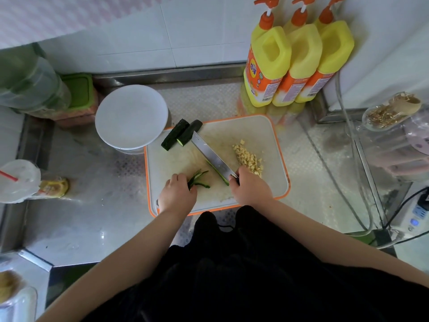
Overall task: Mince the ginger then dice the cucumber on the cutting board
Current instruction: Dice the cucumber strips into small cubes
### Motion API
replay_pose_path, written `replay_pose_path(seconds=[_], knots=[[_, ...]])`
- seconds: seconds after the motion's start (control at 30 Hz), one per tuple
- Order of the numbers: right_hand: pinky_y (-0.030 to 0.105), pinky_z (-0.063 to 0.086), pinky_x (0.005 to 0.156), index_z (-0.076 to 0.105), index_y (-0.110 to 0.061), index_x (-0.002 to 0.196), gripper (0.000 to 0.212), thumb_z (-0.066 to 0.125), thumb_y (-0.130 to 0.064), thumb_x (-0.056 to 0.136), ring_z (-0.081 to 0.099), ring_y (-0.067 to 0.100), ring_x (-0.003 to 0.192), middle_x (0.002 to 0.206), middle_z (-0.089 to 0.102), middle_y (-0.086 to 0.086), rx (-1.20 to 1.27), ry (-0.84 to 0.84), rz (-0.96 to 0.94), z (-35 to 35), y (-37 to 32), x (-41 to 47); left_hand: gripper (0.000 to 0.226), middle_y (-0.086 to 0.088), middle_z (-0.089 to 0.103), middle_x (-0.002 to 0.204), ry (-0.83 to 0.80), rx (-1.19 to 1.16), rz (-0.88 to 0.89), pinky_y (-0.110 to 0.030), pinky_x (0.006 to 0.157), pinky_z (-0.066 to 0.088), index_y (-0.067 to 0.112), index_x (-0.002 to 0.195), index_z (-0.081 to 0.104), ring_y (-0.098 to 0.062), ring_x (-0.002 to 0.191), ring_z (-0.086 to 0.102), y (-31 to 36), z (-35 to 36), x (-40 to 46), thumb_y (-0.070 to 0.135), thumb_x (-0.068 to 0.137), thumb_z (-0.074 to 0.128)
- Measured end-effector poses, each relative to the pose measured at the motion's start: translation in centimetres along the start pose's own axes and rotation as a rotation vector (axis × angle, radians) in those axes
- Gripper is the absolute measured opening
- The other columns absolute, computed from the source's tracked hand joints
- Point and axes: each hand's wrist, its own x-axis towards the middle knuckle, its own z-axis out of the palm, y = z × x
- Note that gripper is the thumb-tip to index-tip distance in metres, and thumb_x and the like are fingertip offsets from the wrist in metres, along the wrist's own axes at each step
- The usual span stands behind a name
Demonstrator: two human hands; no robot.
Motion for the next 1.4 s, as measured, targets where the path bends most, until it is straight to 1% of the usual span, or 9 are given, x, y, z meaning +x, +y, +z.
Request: replay_pose_path(seconds=[0.1, 0.2, 0.33, 0.7, 0.93, 1.07, 1.17, 1.3, 1.4], knots=[[0.035, 0.043, 0.061, 0.039, -0.013, 0.091, 0.025, 0.041, -0.037, 0.099, 0.054, 0.025, 0.068, 0.067, 0.047, -0.003, 0.007, -0.004, -0.004, 0.0, 0.0, 0.0, 0.035, -0.005, 0.049, 0.119, 0.009, 0.049, -0.033, -0.039, 0.083, 0.044, 0.012, 0.118, 0.05, -0.026, 0.108, 0.046, 0.6, 0.1, -0.3, 0.037, 0.093, 0.05], [0.034, 0.043, 0.061, 0.04, -0.014, 0.091, 0.025, 0.041, -0.037, 0.099, 0.055, 0.025, 0.069, 0.068, 0.049, -0.002, 0.007, -0.001, -0.002, 0.0, 0.0, -0.1, 0.047, -0.005, 0.043, 0.127, 0.048, 0.11, 0.075, -0.037, 0.099, 0.035, 0.014, 0.127, 0.046, -0.027, 0.116, 0.04, 0.6, 0.3, 0.3, 0.043, 0.091, 0.054], [0.032, 0.039, 0.059, 0.041, -0.014, 0.092, 0.025, 0.041, -0.038, 0.098, 0.054, 0.024, 0.068, 0.068, 0.049, -0.002, -0.006, 0.009, 0.015, 0.0, 0.2, -0.3, 0.052, -0.005, 0.042, 0.129, 0.012, 0.049, 0.147, -0.036, 0.102, 0.033, 0.015, 0.13, 0.045, -0.026, 0.12, 0.038, 1.2, 0.3, 1.5, 0.044, 0.088, 0.057], [0.033, 0.037, 0.061, 0.038, -0.014, 0.091, 0.02, 0.039, -0.033, 0.099, 0.051, 0.025, 0.07, 0.071, 0.047, -0.001, -0.038, -0.07, -0.018, 0.4, -0.4, -0.2, 0.033, -0.008, 0.05, 0.122, 0.088, -0.142, -0.01, -0.039, 0.084, 0.044, 0.011, 0.119, 0.053, -0.028, 0.11, 0.047, 1.9, 0.5, 1.8, 0.034, 0.096, 0.05], [0.033, 0.04, 0.06, 0.041, -0.012, 0.101, 0.02, 0.037, -0.032, 0.1, 0.051, 0.024, 0.068, 0.069, 0.046, -0.002, -0.143, -0.069, -0.008, 1.6, -0.4, -0.3, 0.043, -0.004, 0.051, 0.12, 0.177, -0.216, 0.081, -0.039, 0.093, 0.044, 0.012, 0.124, 0.051, -0.024, 0.113, 0.046, -0.2, 1.6, -0.2, 0.04, 0.092, 0.059], [0.034, 0.039, 0.06, 0.04, -0.011, 0.106, 0.021, 0.038, -0.032, 0.101, 0.059, 0.029, 0.077, 0.077, 0.05, 0.002, -0.198, -0.093, -0.039, 1.8, -0.5, -0.4, 0.029, -0.006, 0.06, 0.112, 0.246, -0.289, 0.157, -0.04, 0.081, 0.048, 0.008, 0.114, 0.061, -0.025, 0.106, 0.052, -1.3, 1.7, -0.7, 0.026, 0.091, 0.065], [0.038, 0.048, 0.064, 0.041, -0.011, 0.107, 0.021, 0.038, -0.031, 0.101, 0.063, 0.03, 0.079, 0.075, 0.052, 0.002, -0.223, -0.1, -0.058, 2.0, -0.8, -0.3, 0.018, -0.008, 0.061, 0.102, 0.278, -0.297, 0.197, -0.041, 0.075, 0.049, 0.006, 0.101, 0.065, -0.029, 0.098, 0.056, -1.4, 1.8, -0.4, 0.016, 0.087, 0.069], [0.039, 0.05, 0.067, 0.044, -0.009, 0.111, 0.018, 0.04, -0.023, 0.101, 0.064, 0.03, 0.084, 0.089, 0.062, 0.007, -0.26, -0.137, -0.034, 2.7, -1.1, 0.1, 0.013, -0.009, 0.061, 0.098, 0.285, -0.286, 0.208, -0.037, 0.072, 0.046, 0.006, 0.096, 0.065, -0.031, 0.094, 0.057, -1.5, 2.0, -0.1, 0.012, 0.086, 0.07], [0.039, 0.051, 0.068, 0.046, -0.01, 0.107, 0.019, 0.04, -0.027, 0.101, 0.063, 0.03, 0.083, 0.085, 0.059, 0.006, -0.226, -0.138, -0.009, 2.9, -1.1, 0.5, 0.012, -0.01, 0.061, 0.099, 0.289, -0.266, 0.214, -0.037, 0.071, 0.046, 0.006, 0.096, 0.065, -0.031, 0.095, 0.056, -1.5, 2.1, 0.0, 0.012, 0.086, 0.07]])
